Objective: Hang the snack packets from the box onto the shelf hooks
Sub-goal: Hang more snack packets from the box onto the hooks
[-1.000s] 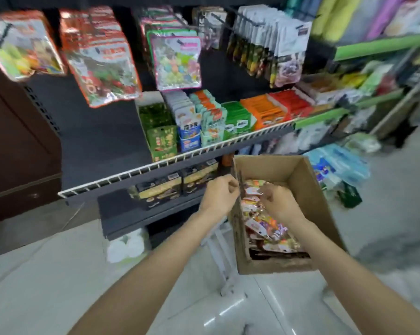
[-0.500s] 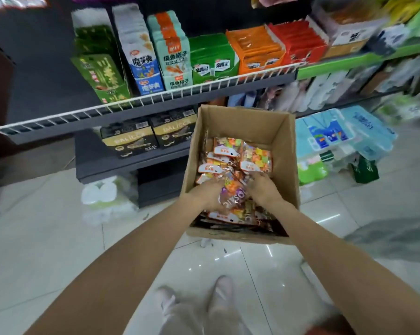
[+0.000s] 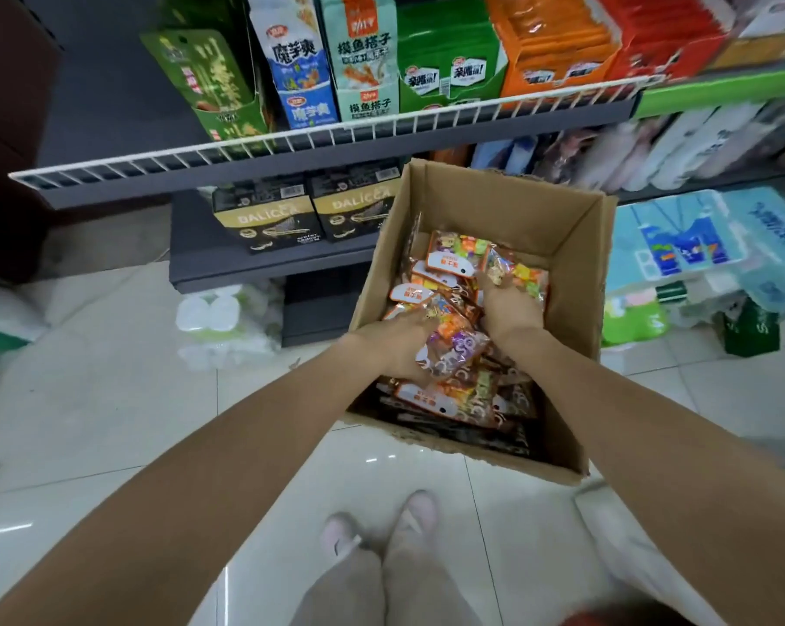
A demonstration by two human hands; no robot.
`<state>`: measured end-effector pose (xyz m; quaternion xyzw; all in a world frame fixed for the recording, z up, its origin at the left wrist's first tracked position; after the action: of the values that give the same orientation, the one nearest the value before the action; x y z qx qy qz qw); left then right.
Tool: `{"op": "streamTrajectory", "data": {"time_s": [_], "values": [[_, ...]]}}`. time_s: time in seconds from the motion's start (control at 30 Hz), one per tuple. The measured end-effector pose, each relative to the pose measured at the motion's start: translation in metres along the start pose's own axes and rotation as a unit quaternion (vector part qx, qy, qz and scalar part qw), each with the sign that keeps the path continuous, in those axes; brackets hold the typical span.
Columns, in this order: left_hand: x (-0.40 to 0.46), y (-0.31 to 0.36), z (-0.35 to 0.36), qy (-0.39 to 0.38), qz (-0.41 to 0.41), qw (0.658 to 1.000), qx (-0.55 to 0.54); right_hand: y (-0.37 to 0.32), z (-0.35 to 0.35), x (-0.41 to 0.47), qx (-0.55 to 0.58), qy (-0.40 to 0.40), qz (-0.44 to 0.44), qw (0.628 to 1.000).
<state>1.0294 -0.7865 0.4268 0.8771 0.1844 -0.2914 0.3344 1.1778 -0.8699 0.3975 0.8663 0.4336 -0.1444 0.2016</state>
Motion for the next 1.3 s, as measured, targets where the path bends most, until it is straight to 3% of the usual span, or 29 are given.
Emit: {"op": "streamTrajectory", "data": {"time_s": [0.13,0.23,0.3,0.5,0.77,0.87,1.0,1.3], "values": [[0.007,0.008,0.0,0.02,0.03,0.998,0.047,-0.003,-0.003,0.0,-0.093,0.059,-0.043,0.993],[-0.001,0.022,-0.001,0.064,0.089,0.978,0.176,0.002,-0.009,-0.001,-0.091,0.072,-0.06,0.991],[-0.005,0.024,-0.002,0.072,0.076,0.972,0.211,0.005,-0.014,-0.003,-0.075,0.083,-0.052,0.992],[-0.014,0.02,-0.023,0.145,0.023,0.985,0.089,0.013,-0.033,-0.008,0.047,0.143,-0.024,0.988],[-0.022,0.018,-0.039,0.225,0.031,0.974,-0.005,0.023,-0.042,-0.022,0.239,0.119,-0.034,0.963],[-0.031,0.013,-0.052,0.289,0.036,0.951,-0.104,0.032,-0.058,-0.031,0.256,0.155,-0.048,0.953],[-0.05,0.013,-0.085,0.378,0.041,0.896,-0.229,0.039,-0.097,-0.045,0.289,0.211,-0.057,0.932],[-0.143,0.002,-0.167,0.513,0.031,0.817,-0.261,-0.012,-0.22,-0.085,0.259,0.204,-0.204,0.922]]}}
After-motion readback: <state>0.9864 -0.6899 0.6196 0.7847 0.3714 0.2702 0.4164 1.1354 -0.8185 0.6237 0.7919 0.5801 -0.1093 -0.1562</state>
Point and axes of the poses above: each hand's wrist, its own x-axis towards the middle knuckle, its own z-axis out of the palm, y = z × x, the point moved 2 cm from there along x, towards the middle knuckle, and after that the axes turned 15 degrees about -x, right-handed, at the moved point
